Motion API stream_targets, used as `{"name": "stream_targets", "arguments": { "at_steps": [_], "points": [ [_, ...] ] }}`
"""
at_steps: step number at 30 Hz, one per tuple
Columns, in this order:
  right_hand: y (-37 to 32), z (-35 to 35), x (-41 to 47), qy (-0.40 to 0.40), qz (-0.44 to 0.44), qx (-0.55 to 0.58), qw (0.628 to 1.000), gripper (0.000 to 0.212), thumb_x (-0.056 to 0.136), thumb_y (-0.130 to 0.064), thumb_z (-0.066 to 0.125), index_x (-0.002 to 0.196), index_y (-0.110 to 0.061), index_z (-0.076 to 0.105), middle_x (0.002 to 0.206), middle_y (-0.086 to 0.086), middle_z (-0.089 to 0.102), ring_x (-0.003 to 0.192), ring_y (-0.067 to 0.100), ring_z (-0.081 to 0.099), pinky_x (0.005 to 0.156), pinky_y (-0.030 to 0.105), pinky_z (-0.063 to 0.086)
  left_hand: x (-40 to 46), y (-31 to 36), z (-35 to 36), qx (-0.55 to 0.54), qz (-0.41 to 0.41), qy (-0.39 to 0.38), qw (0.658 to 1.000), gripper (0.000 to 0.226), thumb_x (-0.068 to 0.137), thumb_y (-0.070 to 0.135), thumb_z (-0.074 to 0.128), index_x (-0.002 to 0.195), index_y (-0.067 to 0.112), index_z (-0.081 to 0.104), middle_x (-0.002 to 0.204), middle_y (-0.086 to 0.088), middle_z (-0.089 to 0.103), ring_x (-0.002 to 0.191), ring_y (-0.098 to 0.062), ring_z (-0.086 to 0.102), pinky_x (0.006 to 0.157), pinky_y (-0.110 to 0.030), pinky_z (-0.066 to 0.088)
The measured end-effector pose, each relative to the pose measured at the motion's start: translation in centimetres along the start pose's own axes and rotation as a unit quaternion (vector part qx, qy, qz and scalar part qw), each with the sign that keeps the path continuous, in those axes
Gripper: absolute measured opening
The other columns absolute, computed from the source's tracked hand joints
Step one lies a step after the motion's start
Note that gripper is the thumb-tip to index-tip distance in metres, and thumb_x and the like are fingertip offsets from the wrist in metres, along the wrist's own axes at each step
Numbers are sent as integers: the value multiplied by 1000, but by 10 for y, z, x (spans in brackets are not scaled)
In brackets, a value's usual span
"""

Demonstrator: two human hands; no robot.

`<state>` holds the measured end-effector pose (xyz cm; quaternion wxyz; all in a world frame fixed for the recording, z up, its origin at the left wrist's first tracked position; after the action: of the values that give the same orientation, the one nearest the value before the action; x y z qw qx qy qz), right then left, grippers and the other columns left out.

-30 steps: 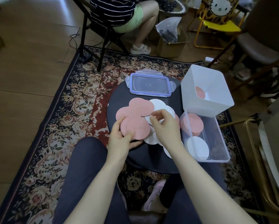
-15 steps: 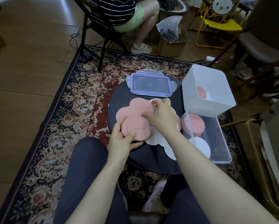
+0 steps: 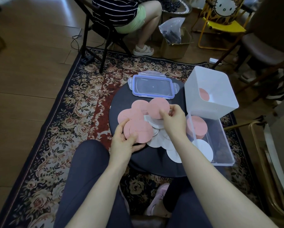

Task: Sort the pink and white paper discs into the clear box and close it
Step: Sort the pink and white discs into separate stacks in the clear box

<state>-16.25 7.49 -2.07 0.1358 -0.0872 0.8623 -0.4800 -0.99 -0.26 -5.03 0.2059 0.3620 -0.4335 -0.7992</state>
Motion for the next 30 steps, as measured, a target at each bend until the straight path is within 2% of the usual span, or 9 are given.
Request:
{"name": "stream_targets", "arguments": {
  "at_steps": [4,6,9,13,18,20,22,25,30],
  "points": [
    [10,-3,-11,-34,14,65,997,4,86,-19,63,89,-16,61,80,-2,59,74,14,55,72,35,47,0,0,0,8,6,0,1000,47,96,-6,48,128,28,48,130,-5,54,96,-13,69,68,-30,59],
    [13,-2,-19,-62,19,87,994,2,87,-16,63,87,-14,62,76,0,60,65,11,52,64,27,43,0,-1,0,7,7,-4,1000,47,96,-5,48,130,27,48,129,-3,56,91,-10,71,68,-30,59],
    [18,0,-29,-88,26,110,990,3,88,-14,63,87,-16,61,72,-1,58,60,8,48,60,23,38,2,-2,-2,13,5,-1,1000,47,96,-4,49,131,28,47,131,-4,57,91,-9,71,69,-31,59],
    [27,3,-39,-98,40,129,986,7,87,-16,64,94,-18,62,73,-1,57,57,7,46,59,23,36,2,-3,-3,20,9,1,1000,47,96,-4,49,131,28,47,134,-7,56,91,-12,71,68,-31,59],
    [27,1,-51,-119,13,79,990,12,87,-21,65,98,-19,67,78,-8,64,69,5,56,63,15,44,0,-1,0,17,7,-16,1000,41,97,4,52,125,33,50,133,-7,57,99,-23,69,65,-30,59],
    [27,2,-57,-136,7,67,988,9,88,-24,63,94,-24,69,80,-10,69,69,5,58,67,25,48,-1,0,2,16,7,-21,1000,46,93,3,58,129,30,48,131,-7,57,96,-18,69,65,-29,59],
    [27,2,-61,-145,8,58,988,7,89,-26,62,90,-28,69,81,-10,71,64,2,56,65,27,49,-1,0,4,29,11,-25,999,53,90,-2,61,134,26,47,130,-7,57,93,-14,69,64,-30,59],
    [25,-2,-65,-148,9,77,986,9,90,-22,61,91,-23,70,78,-9,69,51,-3,50,55,16,43,0,-2,6,46,17,-31,998,57,90,-6,59,138,22,45,128,-9,57,96,-18,66,63,-31,59],
    [23,-1,-68,-161,10,88,983,10,90,-17,61,92,-18,70,76,-4,67,48,1,46,53,15,41,0,-4,3,45,22,-32,998,56,90,-6,58,140,17,44,127,-10,58,102,-24,65,61,-27,58]
  ]
}}
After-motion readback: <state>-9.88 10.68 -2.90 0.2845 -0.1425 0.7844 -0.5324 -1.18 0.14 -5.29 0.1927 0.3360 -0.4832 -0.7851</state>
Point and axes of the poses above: each hand's wrist, its own x-axis towards the middle knuckle, its own z-axis out of the palm, y = z × x, the point moved 3 cm from there along x, towards the middle knuckle
